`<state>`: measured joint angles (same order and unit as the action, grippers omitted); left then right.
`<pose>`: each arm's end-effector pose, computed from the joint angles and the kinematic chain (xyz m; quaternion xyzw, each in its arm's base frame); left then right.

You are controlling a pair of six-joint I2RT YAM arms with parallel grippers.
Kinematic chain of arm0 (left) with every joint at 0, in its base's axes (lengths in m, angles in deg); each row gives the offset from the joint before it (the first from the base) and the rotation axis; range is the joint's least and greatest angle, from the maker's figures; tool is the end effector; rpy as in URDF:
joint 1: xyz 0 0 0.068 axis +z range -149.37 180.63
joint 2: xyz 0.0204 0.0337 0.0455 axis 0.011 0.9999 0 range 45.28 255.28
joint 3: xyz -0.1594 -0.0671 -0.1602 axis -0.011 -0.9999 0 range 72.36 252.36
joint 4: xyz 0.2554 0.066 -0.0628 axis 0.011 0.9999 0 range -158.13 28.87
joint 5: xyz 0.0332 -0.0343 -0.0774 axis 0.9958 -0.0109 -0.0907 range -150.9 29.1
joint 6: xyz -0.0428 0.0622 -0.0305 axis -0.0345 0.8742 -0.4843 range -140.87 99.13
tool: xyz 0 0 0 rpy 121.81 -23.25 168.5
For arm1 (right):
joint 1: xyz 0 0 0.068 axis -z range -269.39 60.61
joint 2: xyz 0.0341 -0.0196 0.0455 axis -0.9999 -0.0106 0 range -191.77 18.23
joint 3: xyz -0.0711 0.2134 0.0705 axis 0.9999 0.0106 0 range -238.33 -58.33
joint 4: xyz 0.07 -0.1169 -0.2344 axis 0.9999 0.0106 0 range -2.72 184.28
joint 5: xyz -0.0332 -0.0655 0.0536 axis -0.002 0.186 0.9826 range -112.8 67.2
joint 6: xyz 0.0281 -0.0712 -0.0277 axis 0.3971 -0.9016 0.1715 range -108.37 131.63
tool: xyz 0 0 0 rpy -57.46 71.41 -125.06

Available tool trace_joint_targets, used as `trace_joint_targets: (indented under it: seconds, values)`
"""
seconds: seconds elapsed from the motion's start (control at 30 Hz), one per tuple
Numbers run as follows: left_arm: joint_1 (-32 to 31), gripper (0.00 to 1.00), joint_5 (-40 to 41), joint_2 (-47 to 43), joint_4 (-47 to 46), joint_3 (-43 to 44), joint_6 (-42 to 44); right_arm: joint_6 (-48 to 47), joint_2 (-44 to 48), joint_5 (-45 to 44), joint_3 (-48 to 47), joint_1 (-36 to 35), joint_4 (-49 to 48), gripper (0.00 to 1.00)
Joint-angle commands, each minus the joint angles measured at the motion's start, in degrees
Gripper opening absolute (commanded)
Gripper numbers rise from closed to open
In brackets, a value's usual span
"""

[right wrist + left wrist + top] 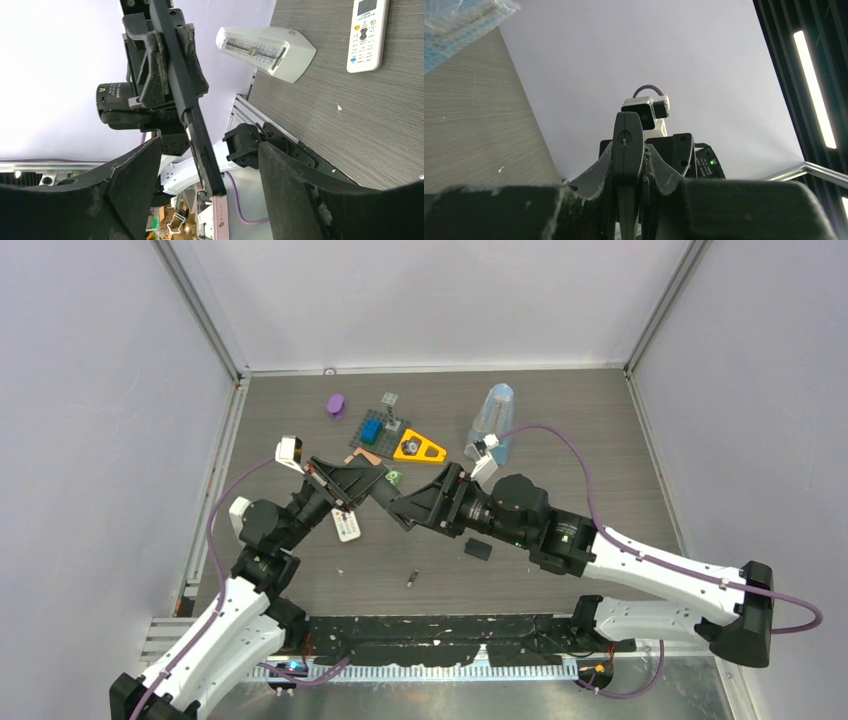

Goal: Load the batteries into the remote control
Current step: Load the battery into the remote control.

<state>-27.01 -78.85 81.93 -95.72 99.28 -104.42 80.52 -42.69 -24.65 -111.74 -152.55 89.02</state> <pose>0.1984 -0.1285 0.3073 -0.1612 0.5728 -0.7107 0.3754 0.1439 0.2791 0.3134 0.0485 0.7602 0.5869 0.2745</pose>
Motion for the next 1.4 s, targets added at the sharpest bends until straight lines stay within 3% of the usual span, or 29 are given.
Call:
trace_joint_targets:
  seconds: [0.0,0.2,0.43,0.7,1.1,1.37]
  values:
    - [0.0,0.0,0.6,0.0,-5.3,-0.3,1.0,-0.5,4.8,-2.1,1.9,0.3,-4.2,0.76]
    - [0.1,0.0,0.6,0.1,-5.6,-0.7,1.2,-2.7,6.9,-4.2,2.6,0.3,-2.6,0.7]
    - [0.0,0.0,1.2,0.1,-5.6,-0.6,0.8,-5.1,6.9,-6.5,1.0,0.4,3.2,0.46]
    - [0.0,0.0,2.0,0.1,-6.7,-0.6,-0.1,-7.5,4.0,-5.5,-1.1,0.2,5.1,0.27]
    - [0.0,0.0,8.3,-2.1,-0.7,-0.6,-3.6,-18.0,-2.5,-7.8,-8.5,-2.4,13.2,0.26]
    - [0.0,0.0,10.1,-2.5,6.8,0.9,-5.4,-27.1,-5.8,-10.2,-12.3,-5.0,16.6,0.32]
